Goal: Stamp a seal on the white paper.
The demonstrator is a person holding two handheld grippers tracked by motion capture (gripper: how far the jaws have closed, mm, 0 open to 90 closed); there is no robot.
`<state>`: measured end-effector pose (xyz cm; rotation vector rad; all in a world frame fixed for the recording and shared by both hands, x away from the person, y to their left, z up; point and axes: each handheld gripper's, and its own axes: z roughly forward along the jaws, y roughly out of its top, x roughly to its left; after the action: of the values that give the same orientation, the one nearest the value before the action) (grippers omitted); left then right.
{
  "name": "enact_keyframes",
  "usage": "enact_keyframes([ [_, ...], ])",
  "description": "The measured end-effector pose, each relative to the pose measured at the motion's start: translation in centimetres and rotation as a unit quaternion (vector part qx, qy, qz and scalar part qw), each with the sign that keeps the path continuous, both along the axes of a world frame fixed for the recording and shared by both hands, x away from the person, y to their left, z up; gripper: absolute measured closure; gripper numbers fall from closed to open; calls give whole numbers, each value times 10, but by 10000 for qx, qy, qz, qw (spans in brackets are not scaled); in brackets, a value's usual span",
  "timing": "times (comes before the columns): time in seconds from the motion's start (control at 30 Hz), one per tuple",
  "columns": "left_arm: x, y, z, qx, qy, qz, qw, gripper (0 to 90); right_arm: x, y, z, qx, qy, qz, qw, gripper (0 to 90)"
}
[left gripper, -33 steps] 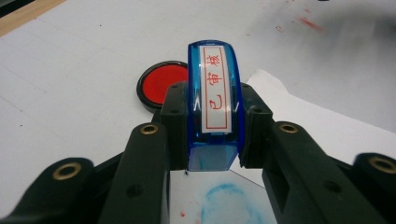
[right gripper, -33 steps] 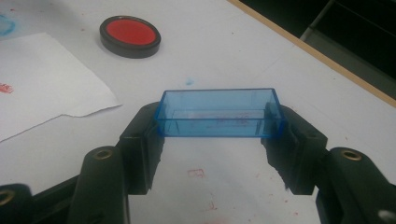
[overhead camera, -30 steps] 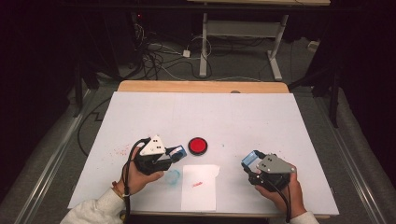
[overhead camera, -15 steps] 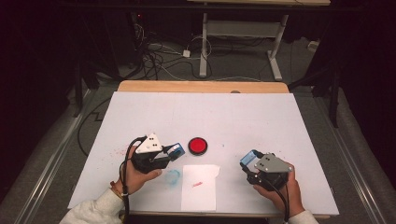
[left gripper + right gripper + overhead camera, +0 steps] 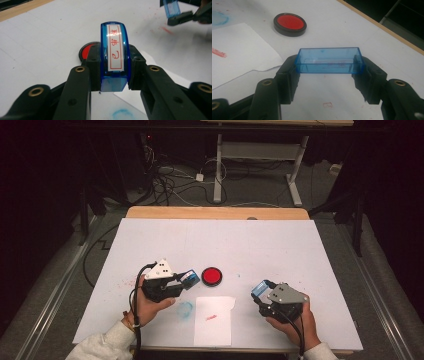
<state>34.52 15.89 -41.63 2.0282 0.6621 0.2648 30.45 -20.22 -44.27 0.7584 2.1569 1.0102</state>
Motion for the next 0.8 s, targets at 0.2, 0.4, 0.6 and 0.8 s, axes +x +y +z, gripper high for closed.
enact_keyframes([
  [0.2,7,-13,3,-242,64,-27,9997,677,2,12,-2,2,6,83,10000,406],
  [0.4,13,-24,2,-295,111,-3,9995,677,3,23,0,15,-29,151,9999,406],
  [0.6,19,-30,2,-386,161,84,9991,678,8,36,-1,-30,-79,196,9998,405],
  [0.8,23,-36,0,-510,233,60,9984,677,15,49,-3,-74,-12,312,9995,406],
])
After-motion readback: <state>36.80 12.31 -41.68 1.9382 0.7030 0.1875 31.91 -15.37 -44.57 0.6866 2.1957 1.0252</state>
